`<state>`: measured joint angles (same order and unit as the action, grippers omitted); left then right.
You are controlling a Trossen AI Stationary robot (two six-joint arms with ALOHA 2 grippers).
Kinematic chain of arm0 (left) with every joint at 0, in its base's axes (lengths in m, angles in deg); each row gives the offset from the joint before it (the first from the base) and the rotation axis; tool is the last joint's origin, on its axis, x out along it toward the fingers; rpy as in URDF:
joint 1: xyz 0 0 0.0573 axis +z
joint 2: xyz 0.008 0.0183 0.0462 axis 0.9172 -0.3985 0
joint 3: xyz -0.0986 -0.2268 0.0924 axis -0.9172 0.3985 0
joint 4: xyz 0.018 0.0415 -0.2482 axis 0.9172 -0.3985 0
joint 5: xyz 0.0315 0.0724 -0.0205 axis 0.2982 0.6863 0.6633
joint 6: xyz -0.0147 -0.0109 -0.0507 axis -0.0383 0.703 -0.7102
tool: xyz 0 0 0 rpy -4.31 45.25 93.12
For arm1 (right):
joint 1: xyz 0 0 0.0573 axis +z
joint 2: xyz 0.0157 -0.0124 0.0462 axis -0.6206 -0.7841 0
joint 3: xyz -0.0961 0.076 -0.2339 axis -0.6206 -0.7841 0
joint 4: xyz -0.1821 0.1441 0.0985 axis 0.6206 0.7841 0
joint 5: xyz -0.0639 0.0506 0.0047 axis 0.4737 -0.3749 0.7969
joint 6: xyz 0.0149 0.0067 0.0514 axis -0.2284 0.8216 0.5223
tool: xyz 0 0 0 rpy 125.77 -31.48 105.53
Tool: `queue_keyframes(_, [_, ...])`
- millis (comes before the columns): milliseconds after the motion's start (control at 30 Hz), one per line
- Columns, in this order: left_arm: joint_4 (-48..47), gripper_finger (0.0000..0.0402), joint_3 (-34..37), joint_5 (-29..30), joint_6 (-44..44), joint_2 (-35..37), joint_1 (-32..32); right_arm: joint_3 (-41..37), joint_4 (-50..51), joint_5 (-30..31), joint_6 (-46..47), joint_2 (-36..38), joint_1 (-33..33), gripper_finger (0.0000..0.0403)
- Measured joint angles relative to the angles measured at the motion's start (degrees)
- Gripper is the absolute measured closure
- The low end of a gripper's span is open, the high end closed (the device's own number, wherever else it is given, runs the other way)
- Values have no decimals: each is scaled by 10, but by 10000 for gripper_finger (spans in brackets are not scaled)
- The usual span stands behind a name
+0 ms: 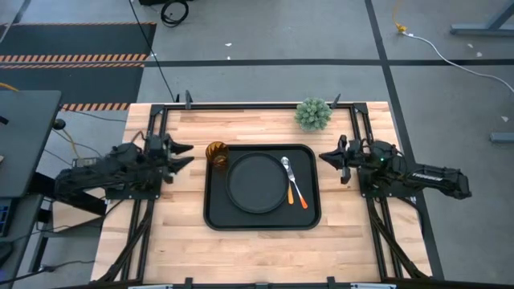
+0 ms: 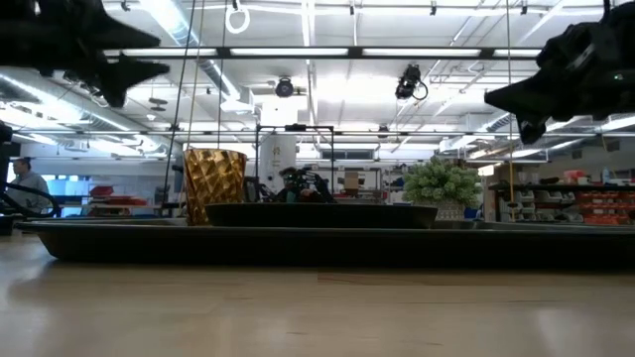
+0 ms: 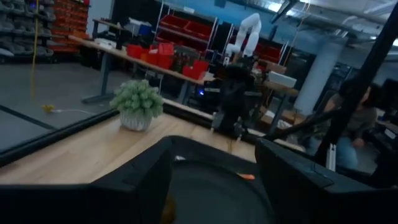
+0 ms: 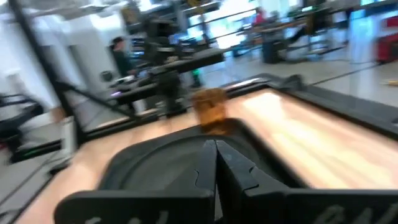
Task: Pick and place plate/cup/fork/spoon on tray
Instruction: Return to Home Position
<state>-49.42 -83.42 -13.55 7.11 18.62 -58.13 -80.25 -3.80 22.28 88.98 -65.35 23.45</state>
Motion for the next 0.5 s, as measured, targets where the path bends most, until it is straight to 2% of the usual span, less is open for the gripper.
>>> queue_keyframes(167, [96,168,93,5,-18,0,0,0,5,5,-14,0,63,394])
queue_keyframes(333, [97,168,98,-1,-36,0,0,0,-4,85,-25,0,118,394])
queue_keyframes(500, [113,168,97,-25,-6,1,0,0,10,112,-12,0,134,394])
